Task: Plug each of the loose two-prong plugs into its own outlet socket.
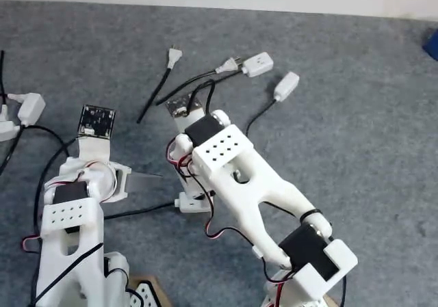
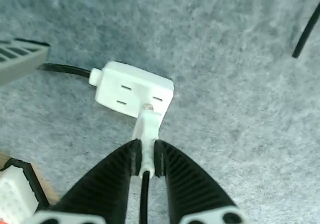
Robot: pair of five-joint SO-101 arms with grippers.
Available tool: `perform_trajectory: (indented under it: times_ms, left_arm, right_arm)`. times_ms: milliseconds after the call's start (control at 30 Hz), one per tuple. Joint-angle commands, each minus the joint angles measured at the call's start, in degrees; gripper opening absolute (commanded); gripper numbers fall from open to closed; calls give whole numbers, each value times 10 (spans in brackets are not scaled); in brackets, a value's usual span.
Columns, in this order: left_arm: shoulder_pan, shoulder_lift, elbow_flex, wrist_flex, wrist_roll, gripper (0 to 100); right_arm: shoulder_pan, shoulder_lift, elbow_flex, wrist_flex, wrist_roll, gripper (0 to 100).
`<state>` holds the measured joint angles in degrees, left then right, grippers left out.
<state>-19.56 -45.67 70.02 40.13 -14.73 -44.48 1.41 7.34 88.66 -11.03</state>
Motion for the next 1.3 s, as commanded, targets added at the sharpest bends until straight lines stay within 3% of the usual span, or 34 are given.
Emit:
perform_trajectory:
  times_ms: [0, 400, 1267]
  left_arm:
    - [-4, -4, -2, -8, 0, 553]
    - [-4, -5, -2, -8, 0, 553]
    - [-4, -5, -2, -7, 0, 553]
  right_arm:
    - [10, -6, 2, -8, 8, 5]
    - [50, -7, -1, -8, 19, 5]
    - [7, -5, -22, -16, 6, 5]
